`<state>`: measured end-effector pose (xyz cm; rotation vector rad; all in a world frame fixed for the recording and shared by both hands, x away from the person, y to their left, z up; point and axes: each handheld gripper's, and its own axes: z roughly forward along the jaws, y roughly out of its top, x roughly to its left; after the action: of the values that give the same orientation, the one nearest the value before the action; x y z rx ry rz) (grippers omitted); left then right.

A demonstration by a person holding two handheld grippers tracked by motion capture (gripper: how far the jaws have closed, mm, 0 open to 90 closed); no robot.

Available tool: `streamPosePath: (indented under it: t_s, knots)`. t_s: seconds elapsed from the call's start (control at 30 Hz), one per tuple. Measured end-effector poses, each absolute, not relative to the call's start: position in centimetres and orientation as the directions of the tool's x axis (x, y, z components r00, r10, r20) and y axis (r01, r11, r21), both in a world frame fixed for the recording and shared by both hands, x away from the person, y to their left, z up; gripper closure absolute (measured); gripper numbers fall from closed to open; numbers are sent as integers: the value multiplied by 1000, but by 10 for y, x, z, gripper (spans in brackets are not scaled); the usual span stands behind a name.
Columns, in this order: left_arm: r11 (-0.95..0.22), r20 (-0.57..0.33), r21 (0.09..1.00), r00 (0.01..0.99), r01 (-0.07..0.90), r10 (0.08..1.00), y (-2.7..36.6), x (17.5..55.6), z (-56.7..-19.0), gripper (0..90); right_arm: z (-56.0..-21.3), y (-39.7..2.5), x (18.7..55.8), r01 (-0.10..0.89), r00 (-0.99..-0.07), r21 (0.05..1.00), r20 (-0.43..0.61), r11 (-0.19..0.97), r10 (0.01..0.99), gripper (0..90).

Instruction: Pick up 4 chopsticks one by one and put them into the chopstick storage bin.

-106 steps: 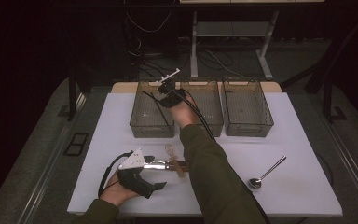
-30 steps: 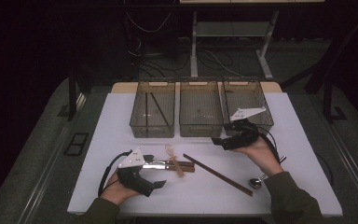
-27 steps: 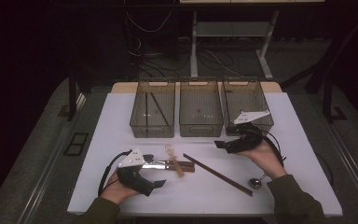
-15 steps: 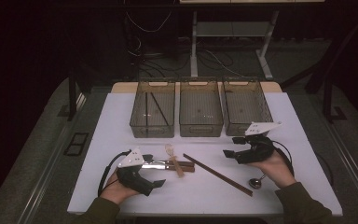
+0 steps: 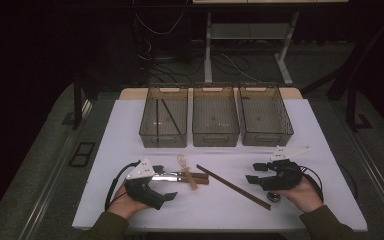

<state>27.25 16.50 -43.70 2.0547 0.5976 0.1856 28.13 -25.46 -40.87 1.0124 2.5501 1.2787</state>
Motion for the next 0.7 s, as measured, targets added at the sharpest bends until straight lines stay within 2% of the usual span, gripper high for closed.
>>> streamPosePath:
  t_s: [0.13, 0.5, 0.7]
  knots:
    - [-420, -111, 840, 868, 343, 485, 165, 274, -437, 0, -414, -255, 275, 521, -780, 728, 193, 446, 595, 545]
    - [-436, -101, 834, 872, 336, 479, 163, 272, -437, 0, -422, -242, 273, 509, -817, 681, 189, 527, 545, 722]
    - [-433, -97, 839, 874, 330, 477, 163, 270, -436, 0, -427, -235, 274, 496, -830, 653, 163, 572, 533, 774]
